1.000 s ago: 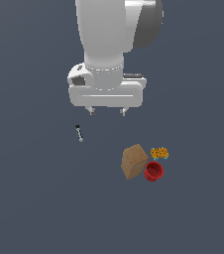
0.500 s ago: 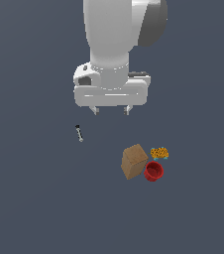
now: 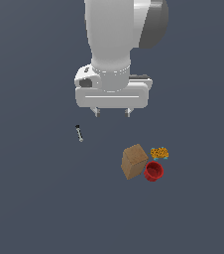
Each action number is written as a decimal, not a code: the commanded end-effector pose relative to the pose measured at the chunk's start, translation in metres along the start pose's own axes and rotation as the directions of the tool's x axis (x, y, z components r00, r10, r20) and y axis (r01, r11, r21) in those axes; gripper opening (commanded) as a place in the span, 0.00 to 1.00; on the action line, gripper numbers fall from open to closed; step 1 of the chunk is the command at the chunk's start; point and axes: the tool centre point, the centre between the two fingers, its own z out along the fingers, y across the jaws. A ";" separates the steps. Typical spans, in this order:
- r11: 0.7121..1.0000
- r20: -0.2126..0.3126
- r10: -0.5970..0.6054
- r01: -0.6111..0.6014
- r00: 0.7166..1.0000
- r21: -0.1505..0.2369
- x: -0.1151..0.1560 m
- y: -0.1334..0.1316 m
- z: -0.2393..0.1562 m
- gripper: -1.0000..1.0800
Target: Pick up a designated object from a clutter of objects.
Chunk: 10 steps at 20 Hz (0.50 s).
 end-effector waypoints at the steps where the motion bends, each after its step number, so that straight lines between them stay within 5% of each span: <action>1: 1.000 0.001 0.027 -0.027 1.000 -0.001 0.002 -0.002 0.002 0.96; 10: 0.984 0.003 0.180 -0.180 0.984 -0.004 0.014 -0.013 0.017 0.96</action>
